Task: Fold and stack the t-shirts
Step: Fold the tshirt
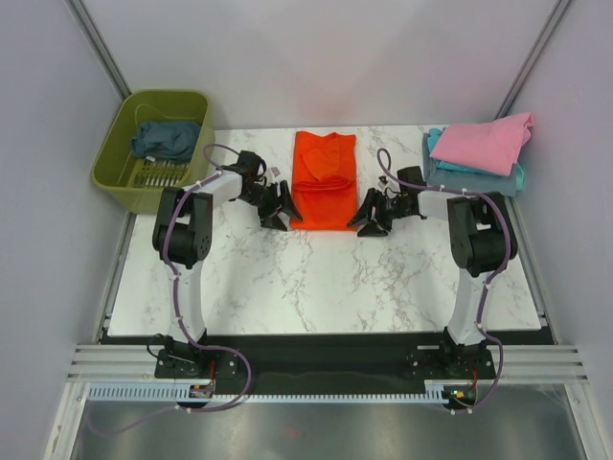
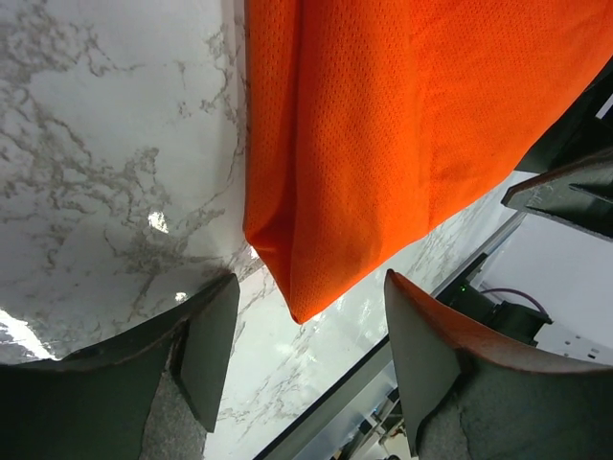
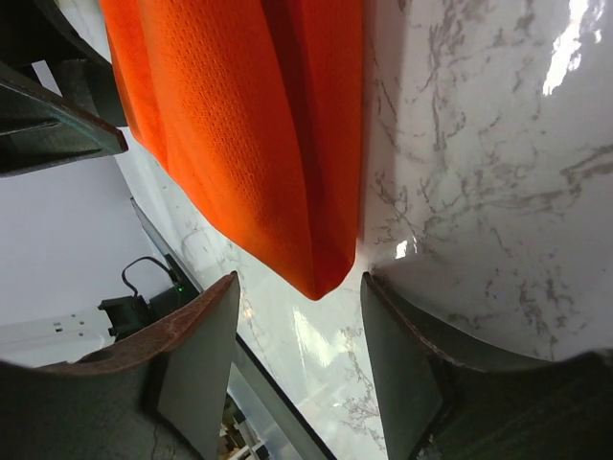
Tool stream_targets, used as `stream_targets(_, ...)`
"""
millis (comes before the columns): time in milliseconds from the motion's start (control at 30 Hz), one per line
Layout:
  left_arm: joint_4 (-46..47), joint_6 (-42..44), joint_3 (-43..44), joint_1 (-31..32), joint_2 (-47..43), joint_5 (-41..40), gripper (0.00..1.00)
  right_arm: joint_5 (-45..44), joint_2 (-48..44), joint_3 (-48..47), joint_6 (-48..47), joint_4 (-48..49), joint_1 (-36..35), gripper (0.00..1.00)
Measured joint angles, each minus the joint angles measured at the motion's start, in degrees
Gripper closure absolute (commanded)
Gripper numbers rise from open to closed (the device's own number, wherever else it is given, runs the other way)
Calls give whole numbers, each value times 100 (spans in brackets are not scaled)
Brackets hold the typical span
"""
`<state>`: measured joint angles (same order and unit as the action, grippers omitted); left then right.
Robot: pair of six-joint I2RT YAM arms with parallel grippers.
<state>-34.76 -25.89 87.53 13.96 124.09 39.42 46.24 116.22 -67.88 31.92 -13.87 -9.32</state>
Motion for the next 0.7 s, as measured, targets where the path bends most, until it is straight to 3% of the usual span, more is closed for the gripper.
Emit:
stream_targets(267, 76, -42, 0, 0, 105, 33, 49, 33, 94, -46, 44, 55, -50, 46)
stream_targets(600, 131, -111, 11, 0, 195, 170, 51, 13, 164, -85, 28, 74, -59, 52)
stream_targets(700, 138, -131, 35, 0, 223, 168, 57, 7, 216, -149, 7, 79, -59, 58)
